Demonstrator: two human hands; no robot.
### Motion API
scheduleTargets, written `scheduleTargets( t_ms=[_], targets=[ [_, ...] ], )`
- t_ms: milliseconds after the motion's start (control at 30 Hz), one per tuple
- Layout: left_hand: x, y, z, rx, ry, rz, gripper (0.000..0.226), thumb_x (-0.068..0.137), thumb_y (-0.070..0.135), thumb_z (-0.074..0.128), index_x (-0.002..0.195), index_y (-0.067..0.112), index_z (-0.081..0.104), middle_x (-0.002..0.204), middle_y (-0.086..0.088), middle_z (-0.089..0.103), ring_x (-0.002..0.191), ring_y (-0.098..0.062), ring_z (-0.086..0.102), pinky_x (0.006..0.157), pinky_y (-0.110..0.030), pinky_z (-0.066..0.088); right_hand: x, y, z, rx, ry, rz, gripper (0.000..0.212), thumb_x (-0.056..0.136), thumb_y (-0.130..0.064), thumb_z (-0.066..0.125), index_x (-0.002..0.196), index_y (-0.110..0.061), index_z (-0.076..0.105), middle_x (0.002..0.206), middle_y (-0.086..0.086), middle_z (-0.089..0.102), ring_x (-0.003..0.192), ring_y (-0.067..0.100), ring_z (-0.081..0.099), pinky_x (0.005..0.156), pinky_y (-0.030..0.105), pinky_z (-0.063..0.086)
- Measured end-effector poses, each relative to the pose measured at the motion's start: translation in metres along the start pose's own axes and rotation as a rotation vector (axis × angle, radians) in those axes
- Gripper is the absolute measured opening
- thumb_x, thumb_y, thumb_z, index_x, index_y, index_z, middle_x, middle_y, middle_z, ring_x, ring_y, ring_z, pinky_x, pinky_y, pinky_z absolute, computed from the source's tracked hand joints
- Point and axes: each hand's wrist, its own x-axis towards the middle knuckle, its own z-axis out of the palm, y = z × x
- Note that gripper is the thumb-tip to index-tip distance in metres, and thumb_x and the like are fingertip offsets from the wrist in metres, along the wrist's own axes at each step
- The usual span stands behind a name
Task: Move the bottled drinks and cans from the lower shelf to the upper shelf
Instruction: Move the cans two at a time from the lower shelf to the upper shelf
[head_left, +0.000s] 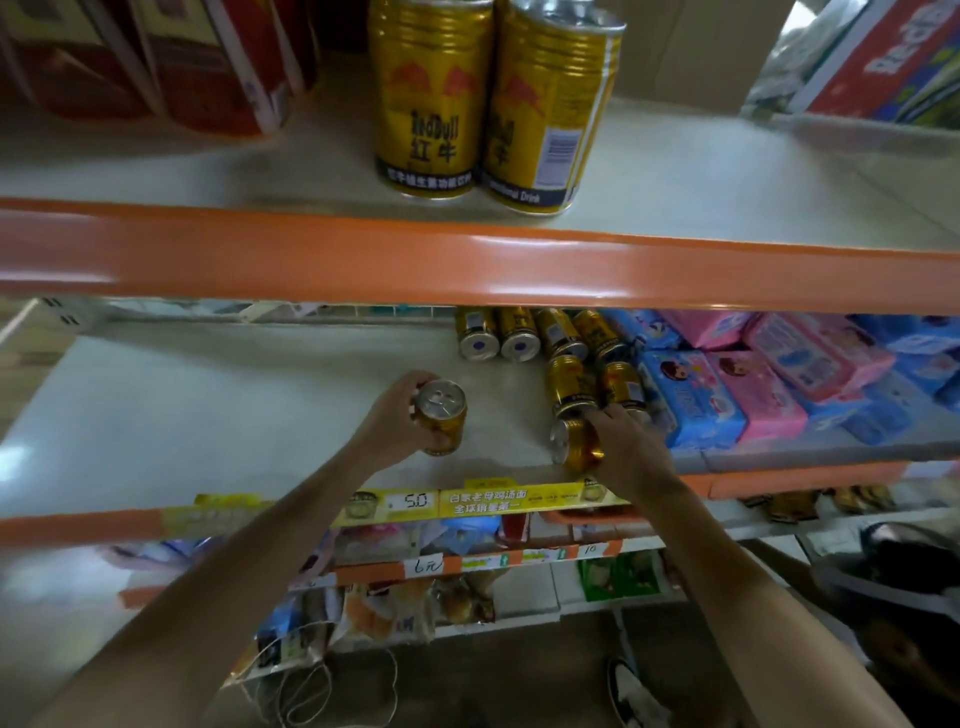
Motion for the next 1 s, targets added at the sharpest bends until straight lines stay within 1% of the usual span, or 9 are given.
scheduleTargets(
  t_ms=[100, 300, 333, 400, 467, 633, 833, 933, 1000],
  targets=[
    [-0.001, 0.000, 0.001, -0.030, -0.004, -0.005, 0.073, 0.046, 0.022, 0.082, 0.113, 0.026, 0.054, 0.109, 0.003, 0.064, 0.099, -0.017, 0.063, 0.082, -0.037, 0.054, 0.003, -0.006, 0.001, 0.153, 0.025, -0.028, 0.070, 0.075, -0.033, 0.082, 0.135, -0.018, 0.051, 0.126, 0.006, 0.055, 0.116, 0.027, 0.054, 0.095, 0.041, 0.047],
    [0.000, -0.004, 0.001, -0.043, -0.011, 0.002, 0.071, 0.051, 0.019, 0.086, 0.114, 0.025, 0.054, 0.109, 0.004, 0.064, 0.101, -0.016, 0.063, 0.080, -0.028, 0.051, 0.009, -0.030, 0.010, 0.476, 0.021, -0.009, 0.069, 0.065, -0.032, 0.089, 0.125, -0.017, 0.058, 0.119, 0.002, 0.062, 0.106, 0.020, 0.060, 0.089, 0.036, 0.051],
    [0.000, -0.004, 0.001, -0.043, -0.015, 0.004, 0.072, 0.051, 0.019, 0.086, 0.115, 0.024, 0.055, 0.110, 0.004, 0.064, 0.101, -0.016, 0.063, 0.080, -0.027, 0.051, 0.010, -0.035, 0.012, 0.524, 0.022, -0.009, 0.066, 0.064, -0.030, 0.089, 0.121, -0.018, 0.059, 0.113, -0.001, 0.063, 0.102, 0.016, 0.061, 0.087, 0.032, 0.052],
    [0.000, -0.004, 0.001, -0.038, -0.013, 0.004, 0.074, 0.049, 0.021, 0.086, 0.116, 0.023, 0.055, 0.111, 0.003, 0.065, 0.101, -0.014, 0.063, 0.081, -0.027, 0.052, 0.011, -0.047, 0.016, 0.619, 0.037, -0.018, 0.055, 0.066, -0.024, 0.089, 0.114, -0.019, 0.062, 0.101, -0.011, 0.063, 0.091, 0.001, 0.059, 0.077, 0.016, 0.047],
    [-0.001, -0.003, -0.001, -0.029, -0.017, 0.005, 0.075, 0.049, 0.019, 0.087, 0.117, 0.023, 0.055, 0.112, 0.003, 0.065, 0.103, -0.015, 0.063, 0.083, -0.028, 0.052, 0.012, -0.059, 0.020, 0.702, 0.056, -0.023, 0.051, 0.068, -0.023, 0.088, 0.112, -0.022, 0.061, 0.099, -0.015, 0.062, 0.088, -0.007, 0.056, 0.072, 0.006, 0.040],
    [-0.002, -0.004, -0.016, -0.031, -0.073, -0.012, 0.077, 0.053, -0.006, 0.087, 0.116, 0.025, 0.055, 0.111, 0.003, 0.065, 0.106, -0.016, 0.063, 0.080, -0.020, 0.050, 0.020, -0.081, 0.041, 0.832, 0.088, 0.022, 0.057, 0.068, -0.026, 0.088, 0.111, -0.026, 0.051, 0.109, -0.005, 0.062, 0.101, 0.010, 0.058, 0.075, 0.014, 0.042],
    [-0.011, -0.011, -0.046, -0.093, -0.107, -0.101, 0.078, 0.051, -0.022, 0.078, 0.111, 0.026, 0.058, 0.107, 0.008, 0.064, 0.100, -0.007, 0.060, 0.075, -0.018, 0.050, 0.023, -0.104, 0.065, 0.941, 0.127, 0.127, 0.068, 0.061, -0.034, 0.092, 0.109, -0.022, 0.045, 0.109, 0.000, 0.059, 0.094, 0.011, 0.059, 0.074, 0.021, 0.048],
    [-0.016, -0.011, -0.053, -0.124, -0.152, -0.126, 0.081, 0.054, -0.024, 0.074, 0.116, 0.024, 0.057, 0.111, 0.006, 0.063, 0.104, -0.006, 0.058, 0.077, -0.021, 0.050, 0.024, -0.111, 0.072, 0.961, 0.107, 0.125, 0.080, 0.057, -0.031, 0.095, 0.115, -0.022, 0.040, 0.117, 0.003, 0.054, 0.103, 0.016, 0.058, 0.083, 0.025, 0.049],
    [-0.021, -0.012, -0.052, -0.166, -0.149, -0.127, 0.082, 0.055, -0.021, 0.074, 0.121, 0.023, 0.054, 0.114, 0.003, 0.061, 0.107, -0.012, 0.058, 0.079, -0.022, 0.052, 0.026, -0.111, 0.073, 0.956, 0.099, 0.076, 0.088, 0.055, -0.030, 0.095, 0.123, -0.022, 0.040, 0.123, 0.002, 0.050, 0.109, 0.016, 0.054, 0.092, 0.029, 0.047]
  ],
)
